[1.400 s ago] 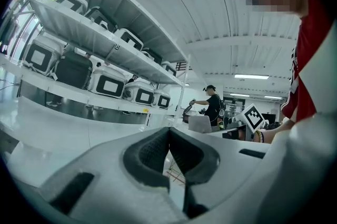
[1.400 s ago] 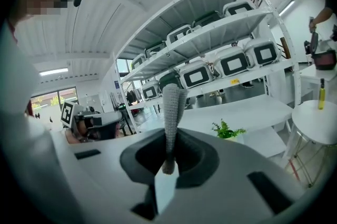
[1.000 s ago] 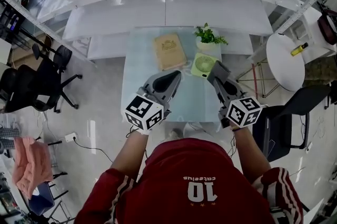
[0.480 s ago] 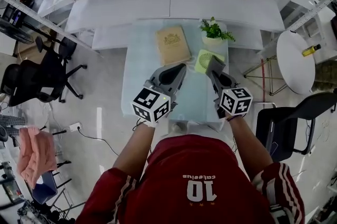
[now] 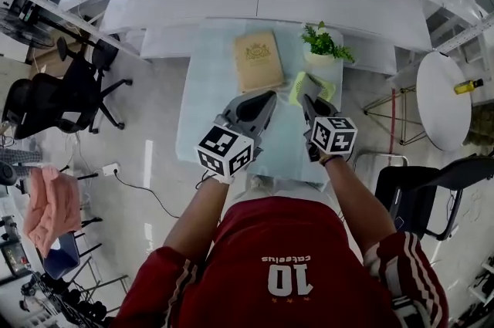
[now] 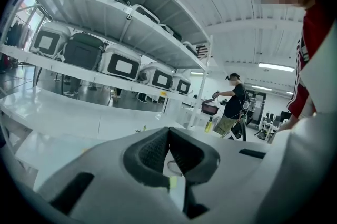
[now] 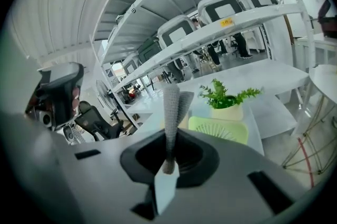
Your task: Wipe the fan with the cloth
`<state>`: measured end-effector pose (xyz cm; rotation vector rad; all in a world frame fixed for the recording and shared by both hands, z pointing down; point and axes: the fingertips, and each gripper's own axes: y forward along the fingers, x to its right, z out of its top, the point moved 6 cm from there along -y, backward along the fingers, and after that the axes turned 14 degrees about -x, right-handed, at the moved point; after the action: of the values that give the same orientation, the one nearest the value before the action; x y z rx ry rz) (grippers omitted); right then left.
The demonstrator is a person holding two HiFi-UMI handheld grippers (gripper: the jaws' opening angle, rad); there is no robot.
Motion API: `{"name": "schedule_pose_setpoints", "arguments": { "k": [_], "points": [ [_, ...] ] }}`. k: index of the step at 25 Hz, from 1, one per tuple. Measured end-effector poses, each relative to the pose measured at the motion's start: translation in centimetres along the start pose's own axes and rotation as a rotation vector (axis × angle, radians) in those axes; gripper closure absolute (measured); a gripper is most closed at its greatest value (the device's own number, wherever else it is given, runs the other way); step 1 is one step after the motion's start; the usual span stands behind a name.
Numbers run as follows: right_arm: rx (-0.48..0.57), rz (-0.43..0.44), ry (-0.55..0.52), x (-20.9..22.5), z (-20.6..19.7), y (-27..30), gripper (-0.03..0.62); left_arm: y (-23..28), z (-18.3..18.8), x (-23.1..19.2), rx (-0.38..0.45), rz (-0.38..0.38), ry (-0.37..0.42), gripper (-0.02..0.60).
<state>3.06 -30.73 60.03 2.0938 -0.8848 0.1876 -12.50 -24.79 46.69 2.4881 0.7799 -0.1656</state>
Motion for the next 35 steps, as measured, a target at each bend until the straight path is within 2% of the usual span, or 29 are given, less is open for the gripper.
{"name": "schedule_pose_setpoints", "arguments": {
  "k": [18,35],
  "points": [
    [-0.060,-0.056,0.039,2.5,-0.8,6.8,0.574,1.4,-1.8,-1.5,-0.040,0.066,-0.050,0.581],
    [-0.020,-0.092,0.148,4.5,-1.6,5.4,0.574,1.4,-1.7,-1.6,-0.044,0.046,-0.073,0.581]
  ]
}}
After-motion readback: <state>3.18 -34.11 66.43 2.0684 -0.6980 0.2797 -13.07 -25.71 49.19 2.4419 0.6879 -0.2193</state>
